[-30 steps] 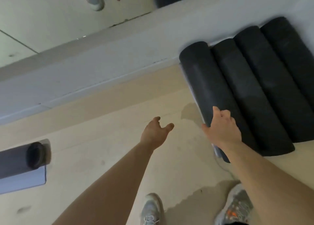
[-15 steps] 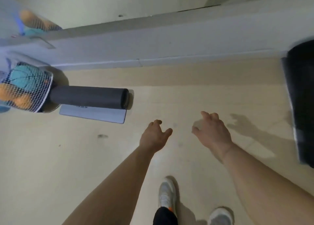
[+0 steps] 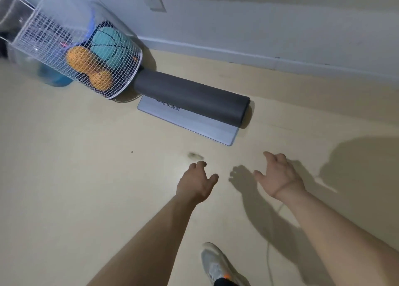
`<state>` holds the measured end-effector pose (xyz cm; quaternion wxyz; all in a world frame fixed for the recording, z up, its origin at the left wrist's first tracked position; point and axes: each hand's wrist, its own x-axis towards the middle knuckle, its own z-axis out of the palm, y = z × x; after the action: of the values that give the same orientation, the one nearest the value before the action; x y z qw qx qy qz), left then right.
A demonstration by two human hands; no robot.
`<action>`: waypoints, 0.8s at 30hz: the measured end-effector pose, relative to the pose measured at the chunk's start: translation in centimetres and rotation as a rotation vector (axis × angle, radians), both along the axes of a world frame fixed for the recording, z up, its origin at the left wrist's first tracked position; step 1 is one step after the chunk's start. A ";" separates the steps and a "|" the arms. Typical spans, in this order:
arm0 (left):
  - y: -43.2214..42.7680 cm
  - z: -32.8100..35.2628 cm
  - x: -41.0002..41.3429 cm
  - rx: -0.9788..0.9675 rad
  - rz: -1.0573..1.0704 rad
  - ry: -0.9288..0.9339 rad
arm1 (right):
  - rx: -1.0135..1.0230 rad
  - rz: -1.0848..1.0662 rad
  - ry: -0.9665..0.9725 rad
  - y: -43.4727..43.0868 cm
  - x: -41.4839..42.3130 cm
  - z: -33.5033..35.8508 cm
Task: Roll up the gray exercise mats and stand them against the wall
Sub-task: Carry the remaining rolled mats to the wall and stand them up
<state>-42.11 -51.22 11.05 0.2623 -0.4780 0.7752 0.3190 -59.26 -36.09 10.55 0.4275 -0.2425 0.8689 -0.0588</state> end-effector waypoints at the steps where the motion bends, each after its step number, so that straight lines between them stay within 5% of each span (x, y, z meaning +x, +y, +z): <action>1: -2.2 -0.1 0.9 -0.005 -0.007 -0.013 | -0.011 -0.005 0.000 -2.3 0.7 -0.4; 12: -24.1 -6.8 -0.1 -0.075 -0.081 -0.086 | -0.036 0.003 0.012 -22.4 0.6 -8.5; 24: -43.4 -24.1 -13.7 -0.561 -0.501 0.295 | -0.105 0.056 0.423 -42.7 -8.8 -25.1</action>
<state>-55.76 -94.62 -13.06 0.0772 -0.2763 0.9540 0.0866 -68.04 -78.79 -14.53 0.2241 -0.2952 0.9279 -0.0398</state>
